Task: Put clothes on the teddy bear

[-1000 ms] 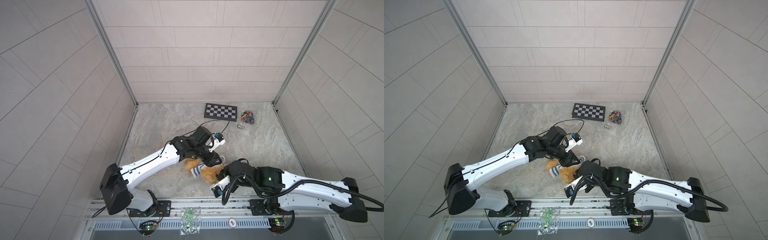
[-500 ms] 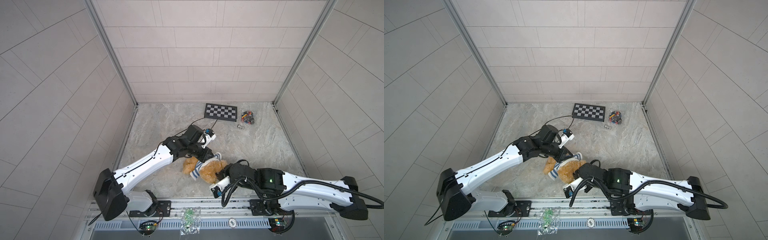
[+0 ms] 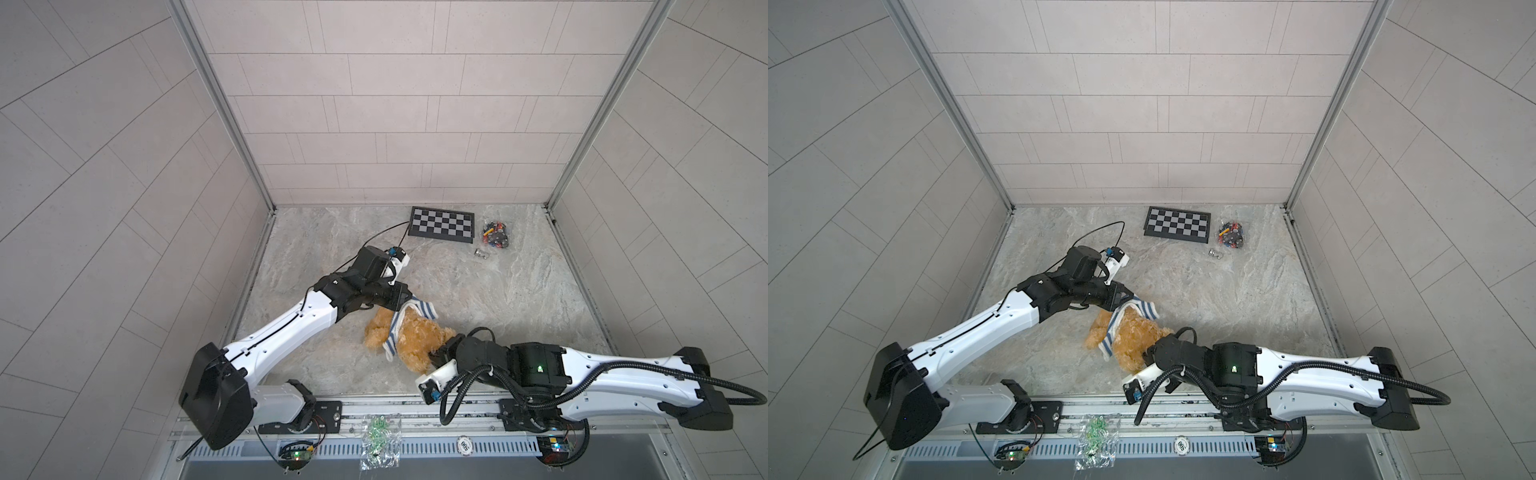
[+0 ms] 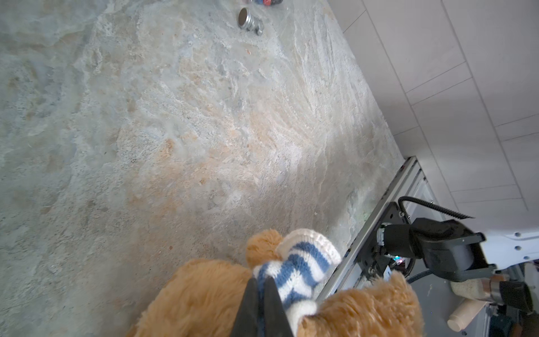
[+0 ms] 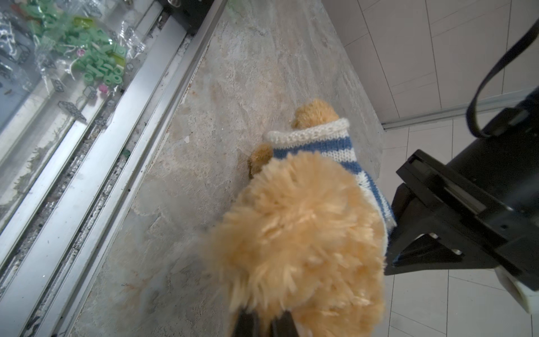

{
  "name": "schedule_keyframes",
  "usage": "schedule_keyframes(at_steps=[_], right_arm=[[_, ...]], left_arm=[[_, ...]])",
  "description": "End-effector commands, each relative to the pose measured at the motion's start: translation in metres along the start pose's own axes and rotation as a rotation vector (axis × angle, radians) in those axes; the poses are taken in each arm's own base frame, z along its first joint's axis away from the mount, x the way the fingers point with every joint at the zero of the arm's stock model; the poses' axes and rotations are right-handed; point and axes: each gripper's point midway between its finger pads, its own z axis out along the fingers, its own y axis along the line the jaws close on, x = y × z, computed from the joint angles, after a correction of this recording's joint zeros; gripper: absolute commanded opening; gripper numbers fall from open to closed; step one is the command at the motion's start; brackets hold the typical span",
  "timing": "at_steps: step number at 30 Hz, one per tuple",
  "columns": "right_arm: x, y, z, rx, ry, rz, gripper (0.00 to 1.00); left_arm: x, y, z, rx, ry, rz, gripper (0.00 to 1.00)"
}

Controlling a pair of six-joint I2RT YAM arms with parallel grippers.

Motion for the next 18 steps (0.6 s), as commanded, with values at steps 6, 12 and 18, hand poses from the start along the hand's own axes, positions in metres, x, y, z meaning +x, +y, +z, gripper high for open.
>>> schedule_keyframes(at_steps=[6, 12, 18], right_arm=[[-0.032, -0.061, -0.022, 0.104, -0.170, 0.349, 0.00], [-0.037, -0.131, -0.041, 0.130, -0.269, 0.796, 0.00], [-0.021, -0.162, -0.027, 0.067, -0.271, 1.142, 0.00]], left_arm=[[-0.025, -0.023, -0.041, 0.080, -0.177, 0.021, 0.44], [-0.027, -0.001, -0.072, 0.042, -0.283, -0.052, 0.53], [-0.022, 0.028, -0.094, -0.027, -0.368, -0.127, 0.56]])
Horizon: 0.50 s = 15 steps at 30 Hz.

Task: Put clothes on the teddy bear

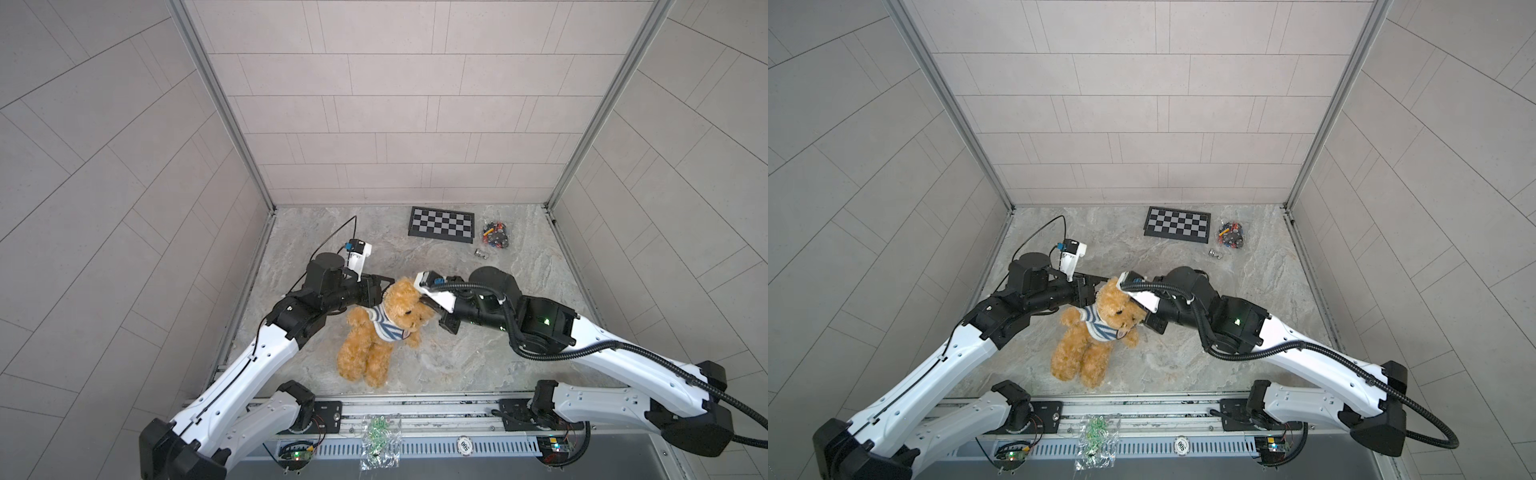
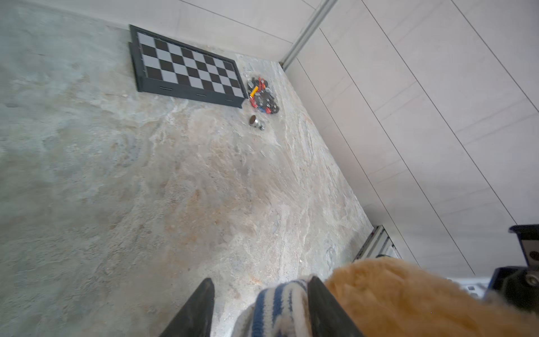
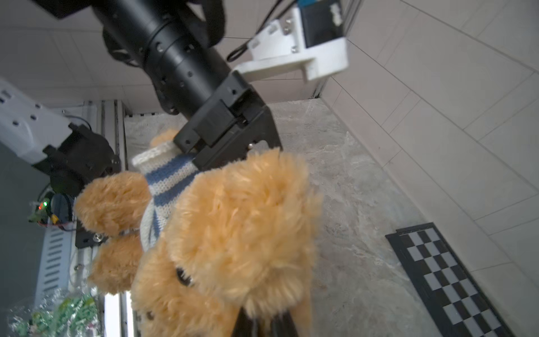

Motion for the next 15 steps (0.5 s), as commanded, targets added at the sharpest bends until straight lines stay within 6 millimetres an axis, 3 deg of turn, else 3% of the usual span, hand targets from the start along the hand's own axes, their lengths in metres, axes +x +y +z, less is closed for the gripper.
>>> schedule_keyframes(at_steps=[1, 8, 15], right_arm=[[-0.016, 0.008, 0.007, -0.096, -0.023, 0.246, 0.00], [-0.010, 0.004, 0.027, -0.181, 0.003, 0.429, 0.00], [0.016, -0.004, 0.040, -0.217, 0.073, 0.516, 0.00]], left_arm=[[0.003, 0.010, -0.006, -0.029, -0.029, -0.027, 0.56], [0.021, 0.023, -0.004, -0.033, -0.006, -0.047, 0.55], [0.022, 0.045, -0.013, -0.051, -0.036, -0.105, 0.56]])
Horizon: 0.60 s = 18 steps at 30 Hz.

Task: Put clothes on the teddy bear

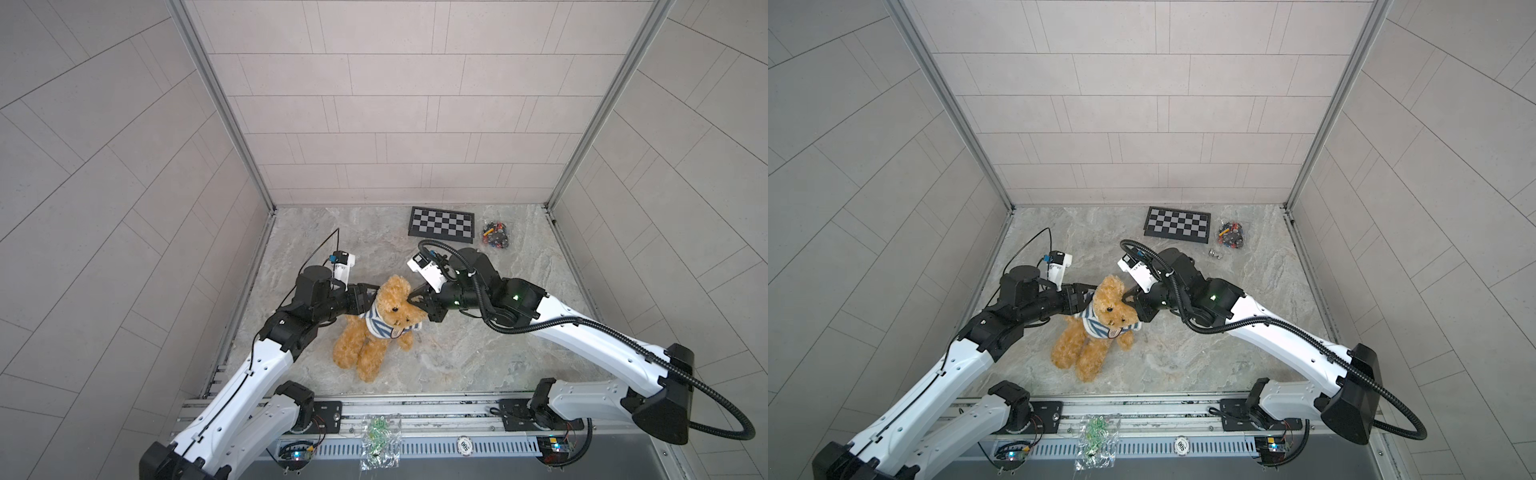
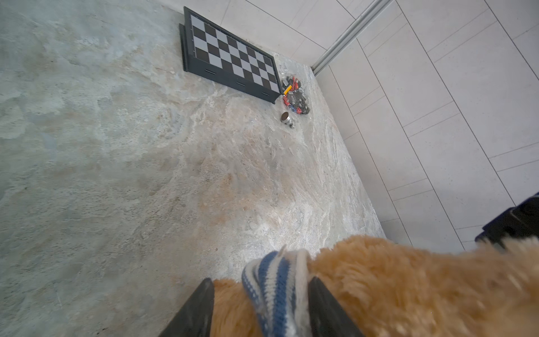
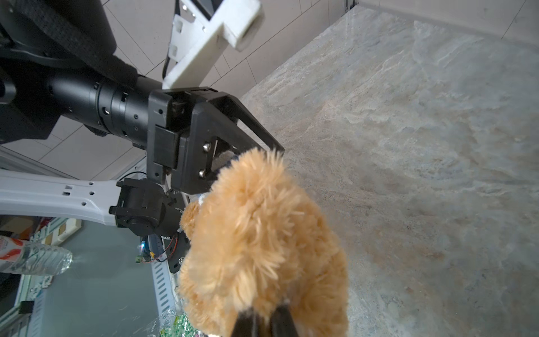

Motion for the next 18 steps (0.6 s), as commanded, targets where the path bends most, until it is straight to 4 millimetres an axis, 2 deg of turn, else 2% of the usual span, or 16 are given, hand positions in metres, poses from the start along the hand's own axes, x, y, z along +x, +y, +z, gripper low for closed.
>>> schedule_keyframes(at_steps=[1, 10, 15, 18], right_arm=[[-0.007, 0.005, 0.001, -0.067, -0.030, 0.018, 0.00], [0.012, -0.003, 0.007, -0.097, -0.012, -0.168, 0.00], [0.019, -0.002, 0.010, -0.139, 0.002, -0.237, 0.00], [0.023, -0.003, 0.011, -0.146, 0.009, -0.264, 0.00]], left_arm=[[-0.001, 0.003, -0.004, 0.020, -0.016, -0.012, 0.57], [0.010, 0.004, -0.014, 0.005, 0.013, 0.002, 0.61], [0.022, 0.007, -0.010, 0.024, 0.041, -0.031, 0.56], [0.022, 0.006, -0.007, 0.039, 0.033, -0.044, 0.54]])
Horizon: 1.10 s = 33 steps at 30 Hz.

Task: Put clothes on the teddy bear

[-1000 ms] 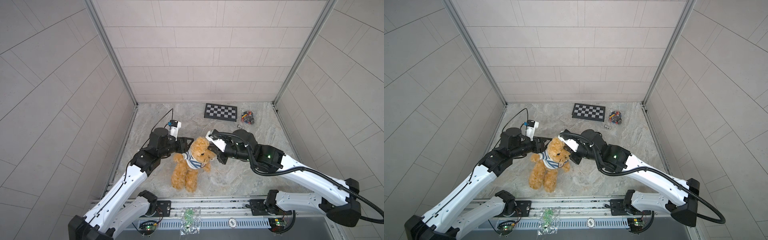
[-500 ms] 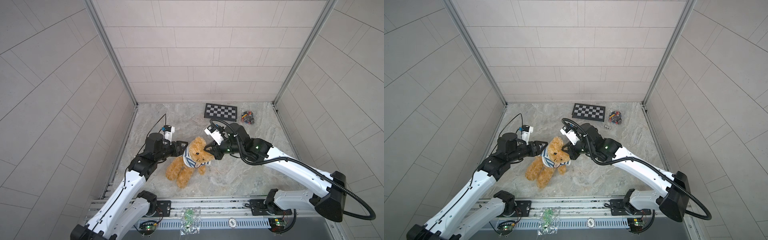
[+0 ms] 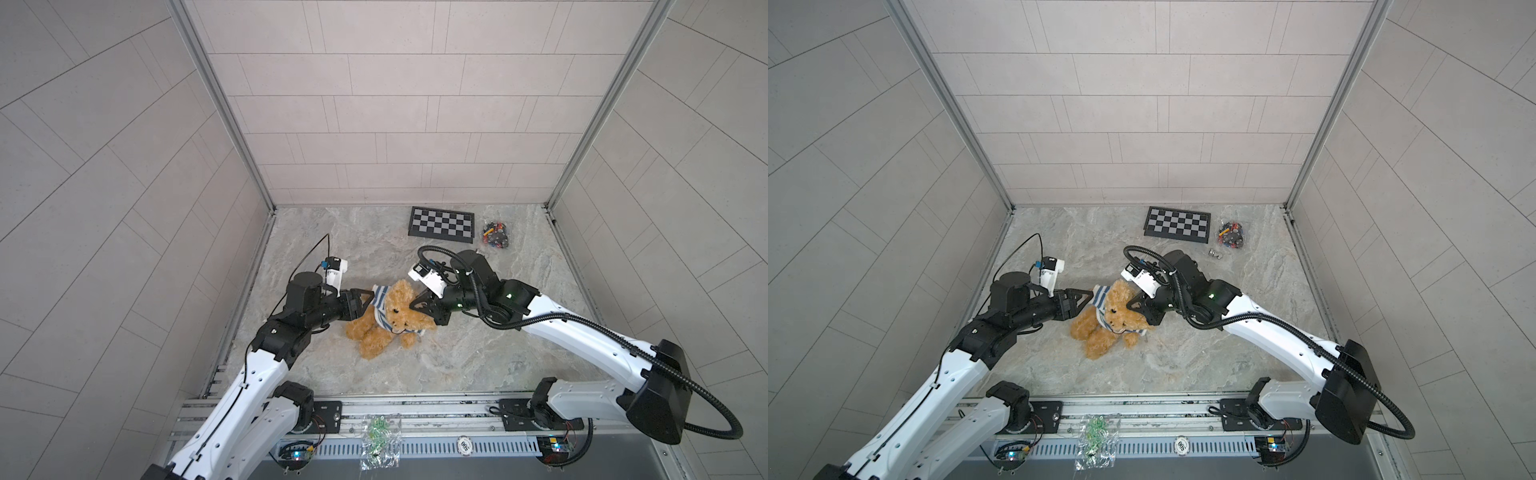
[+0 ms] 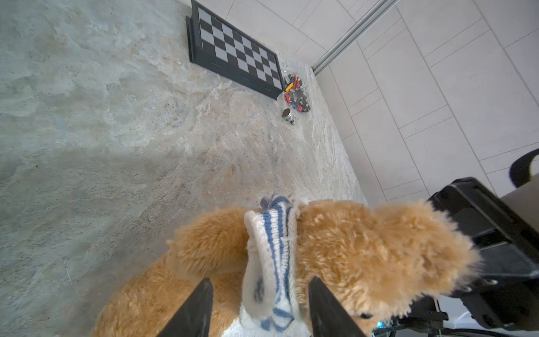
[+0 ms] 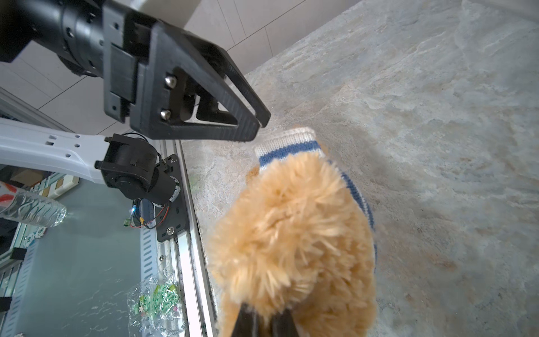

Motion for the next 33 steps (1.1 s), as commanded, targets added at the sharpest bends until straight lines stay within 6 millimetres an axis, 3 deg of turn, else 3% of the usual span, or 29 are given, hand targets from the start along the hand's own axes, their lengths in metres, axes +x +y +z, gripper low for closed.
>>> schedule_keyframes(at_steps=[1, 5, 12, 15, 17, 22, 26, 30, 33], right_arm=[[-0.011, 0.008, -0.002, -0.048, -0.045, -0.110, 0.00], [-0.008, 0.008, 0.000, -0.052, -0.032, -0.119, 0.00], [-0.005, 0.006, -0.002, -0.034, -0.022, -0.132, 0.00], [-0.002, 0.006, -0.005, -0.024, -0.012, -0.145, 0.00], [0.002, 0.005, -0.007, -0.016, 0.004, -0.156, 0.00], [0.012, 0.004, -0.012, -0.001, 0.040, -0.182, 0.00], [0.010, 0.006, -0.015, 0.003, 0.019, -0.194, 0.00], [0.008, 0.003, -0.015, 0.020, 0.003, -0.205, 0.00], [0.005, 0.004, -0.018, 0.023, -0.028, -0.219, 0.00]], left_arm=[[0.000, -0.004, 0.004, 0.040, 0.000, -0.011, 0.53], [-0.002, -0.014, 0.013, 0.070, 0.012, -0.008, 0.48], [0.006, -0.020, 0.029, 0.070, 0.055, 0.007, 0.19], [0.004, -0.014, 0.028, 0.038, 0.041, -0.001, 0.04], [0.001, -0.006, 0.027, -0.004, 0.029, -0.015, 0.00], [-0.006, 0.016, 0.022, -0.077, -0.011, -0.066, 0.00], [-0.009, 0.008, 0.021, -0.051, -0.013, -0.051, 0.02], [-0.010, -0.023, 0.018, 0.077, 0.000, -0.010, 0.29], [-0.005, -0.033, 0.007, 0.128, -0.002, -0.004, 0.44]])
